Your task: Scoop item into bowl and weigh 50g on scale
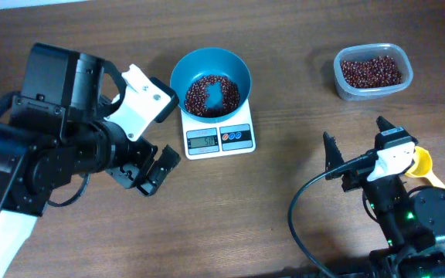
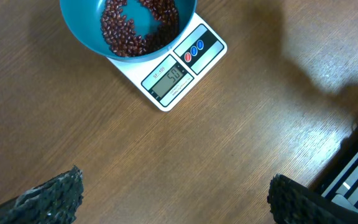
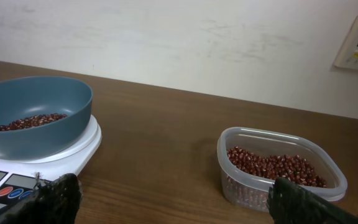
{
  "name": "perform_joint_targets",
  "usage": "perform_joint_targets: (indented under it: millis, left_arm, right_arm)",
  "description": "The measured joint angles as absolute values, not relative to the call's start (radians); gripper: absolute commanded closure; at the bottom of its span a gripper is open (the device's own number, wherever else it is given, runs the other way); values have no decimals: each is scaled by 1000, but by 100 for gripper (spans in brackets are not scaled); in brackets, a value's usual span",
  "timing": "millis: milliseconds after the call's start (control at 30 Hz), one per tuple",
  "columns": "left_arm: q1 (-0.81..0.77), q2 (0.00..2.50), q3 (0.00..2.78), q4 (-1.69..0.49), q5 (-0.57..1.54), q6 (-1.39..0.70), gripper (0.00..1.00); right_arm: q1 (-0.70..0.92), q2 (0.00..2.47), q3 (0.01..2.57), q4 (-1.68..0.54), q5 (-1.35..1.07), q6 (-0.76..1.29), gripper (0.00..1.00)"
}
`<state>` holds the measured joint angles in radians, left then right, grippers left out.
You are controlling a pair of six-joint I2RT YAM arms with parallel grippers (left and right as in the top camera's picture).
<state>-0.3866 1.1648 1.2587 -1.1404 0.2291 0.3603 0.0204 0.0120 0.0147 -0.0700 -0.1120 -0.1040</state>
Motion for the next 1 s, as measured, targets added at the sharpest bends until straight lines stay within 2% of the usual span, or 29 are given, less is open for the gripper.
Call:
perform_joint_targets:
  millis: [667, 1000]
  left_arm:
    - [-387, 1165, 1259, -1136, 217, 360, 1]
    - [-344, 1053, 1170, -997, 105, 360, 1]
  right_arm:
    - [20, 12, 15, -70, -112, -104, 1]
    - [20, 12, 15, -70, -112, -104, 2]
